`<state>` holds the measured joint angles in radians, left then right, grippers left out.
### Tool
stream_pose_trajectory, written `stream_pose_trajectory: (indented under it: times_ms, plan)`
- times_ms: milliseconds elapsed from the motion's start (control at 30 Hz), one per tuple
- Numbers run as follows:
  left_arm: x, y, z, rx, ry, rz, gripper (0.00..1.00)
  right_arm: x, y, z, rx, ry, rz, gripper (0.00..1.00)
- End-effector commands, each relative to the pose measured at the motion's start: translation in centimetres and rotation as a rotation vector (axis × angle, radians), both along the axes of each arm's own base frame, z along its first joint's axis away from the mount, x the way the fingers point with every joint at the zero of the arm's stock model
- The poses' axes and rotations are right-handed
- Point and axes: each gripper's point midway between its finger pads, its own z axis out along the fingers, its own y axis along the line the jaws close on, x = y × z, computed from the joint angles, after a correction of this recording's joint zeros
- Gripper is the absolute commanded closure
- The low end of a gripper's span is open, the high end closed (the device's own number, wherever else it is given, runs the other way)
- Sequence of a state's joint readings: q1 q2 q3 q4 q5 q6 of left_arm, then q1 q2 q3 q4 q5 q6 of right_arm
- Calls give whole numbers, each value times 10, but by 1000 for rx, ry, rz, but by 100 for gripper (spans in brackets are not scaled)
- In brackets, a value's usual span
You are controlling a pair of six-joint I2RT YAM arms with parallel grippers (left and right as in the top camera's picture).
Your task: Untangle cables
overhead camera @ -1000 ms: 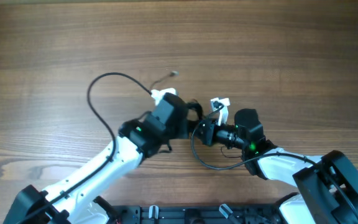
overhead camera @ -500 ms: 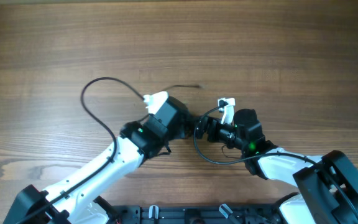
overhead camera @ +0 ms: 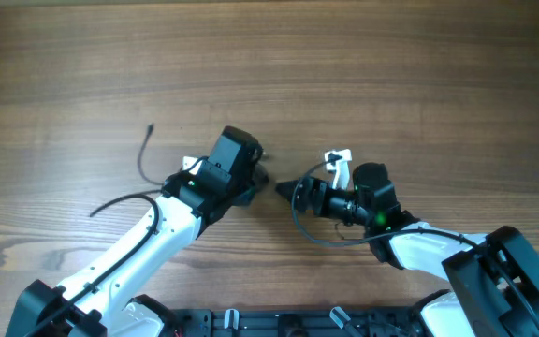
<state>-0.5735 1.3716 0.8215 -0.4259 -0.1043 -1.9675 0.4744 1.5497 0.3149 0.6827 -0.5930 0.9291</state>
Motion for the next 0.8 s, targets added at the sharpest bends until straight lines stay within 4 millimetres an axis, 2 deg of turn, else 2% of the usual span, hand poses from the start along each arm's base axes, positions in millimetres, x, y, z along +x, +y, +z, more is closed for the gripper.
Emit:
stream_pose_trajectory:
  times_ms: [0, 67, 167, 200, 233, 267, 300, 333, 367, 433, 567, 667, 700, 733, 767]
  plan:
    - [7, -24, 12, -236, 32, 113, 96, 4, -9, -13, 3, 152, -130, 0]
    - [13, -34, 22, -289, 3, 87, 96, 5, -9, -12, 7, 147, -129, 0]
    - [15, -36, 25, -297, -14, 79, 96, 7, -11, -14, -21, 107, -120, 0]
    - [13, -30, 20, -240, -17, 57, 86, 7, -12, -15, -36, 93, -115, 0]
    - [15, -13, 14, -104, -52, 14, 44, 6, -14, -18, -50, 99, -123, 0]
    - [16, -1, 10, -4, -72, -20, 28, 7, -15, -19, -55, 101, -128, 1]
    - [16, 14, 6, 111, -89, -65, 7, 7, -15, -19, -59, 95, -125, 0]
    - [14, 29, 2, 229, -88, -122, 0, 7, -15, -19, -61, 89, -121, 0]
    - [10, 38, -2, 295, -71, -155, 0, 8, -16, -20, -65, 88, -129, 0]
    - [-12, 64, -17, 400, 49, -178, 0, 10, -17, -20, -72, 83, -141, 0]
    - [-40, 94, -27, 517, 184, -171, 0, 10, -17, -21, -73, 83, -143, 0]
    - [-41, 93, -30, 521, 189, -175, 2, 10, -17, -21, -73, 83, -143, 0]
    - [-39, 92, -32, 518, 179, -179, 10, 10, -17, -21, -73, 83, -143, 0]
    - [-33, 87, -34, 545, 154, -267, 20, 10, -17, -21, -73, 84, -143, 0]
    - [-29, 83, -35, 562, 139, -339, 21, 10, -17, -21, -73, 83, -143, 0]
